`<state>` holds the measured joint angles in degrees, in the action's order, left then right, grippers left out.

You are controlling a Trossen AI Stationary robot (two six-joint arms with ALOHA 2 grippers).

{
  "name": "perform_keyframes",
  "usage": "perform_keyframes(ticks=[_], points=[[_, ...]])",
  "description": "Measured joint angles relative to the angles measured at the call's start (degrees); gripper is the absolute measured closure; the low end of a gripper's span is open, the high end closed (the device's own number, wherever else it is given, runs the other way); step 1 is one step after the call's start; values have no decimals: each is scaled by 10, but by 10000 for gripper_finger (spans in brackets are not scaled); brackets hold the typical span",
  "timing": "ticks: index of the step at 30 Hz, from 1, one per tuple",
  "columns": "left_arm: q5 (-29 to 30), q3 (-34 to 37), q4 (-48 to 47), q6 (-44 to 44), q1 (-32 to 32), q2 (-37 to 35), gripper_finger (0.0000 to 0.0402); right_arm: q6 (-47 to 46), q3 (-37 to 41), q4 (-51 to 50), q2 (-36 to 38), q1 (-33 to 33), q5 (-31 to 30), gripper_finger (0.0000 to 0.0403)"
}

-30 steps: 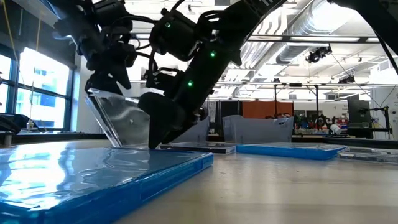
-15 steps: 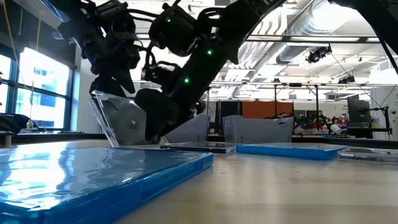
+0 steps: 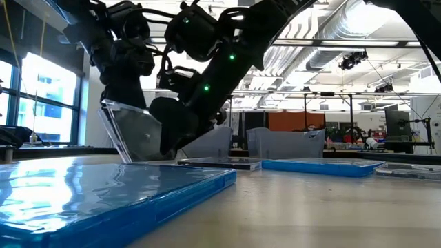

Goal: Pick & place jewel cases by type
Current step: Put the top left black cd case into the left black bin

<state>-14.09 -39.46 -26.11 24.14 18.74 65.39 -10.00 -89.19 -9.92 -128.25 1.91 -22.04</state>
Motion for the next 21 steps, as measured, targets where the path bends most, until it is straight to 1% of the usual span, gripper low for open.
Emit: perform_keyframes(ticks=[4, 7, 11, 17, 21], points=[[15, 0, -5, 1, 0, 0, 341, 0, 0, -1, 0, 0, 0, 194], [31, 0, -13, 1, 0, 0, 357, 8, 0, 0, 0, 0, -1, 194], [40, 0, -14, 1, 0, 0, 359, 17, 0, -1, 0, 5, -19, 194], [41, 0, -6, 0, 0, 0, 359, 45, 0, -3, 6, 11, -25, 194], [68, 0, -2, -2, -1, 0, 360, 73, 0, -13, 25, 20, -68, 194]])
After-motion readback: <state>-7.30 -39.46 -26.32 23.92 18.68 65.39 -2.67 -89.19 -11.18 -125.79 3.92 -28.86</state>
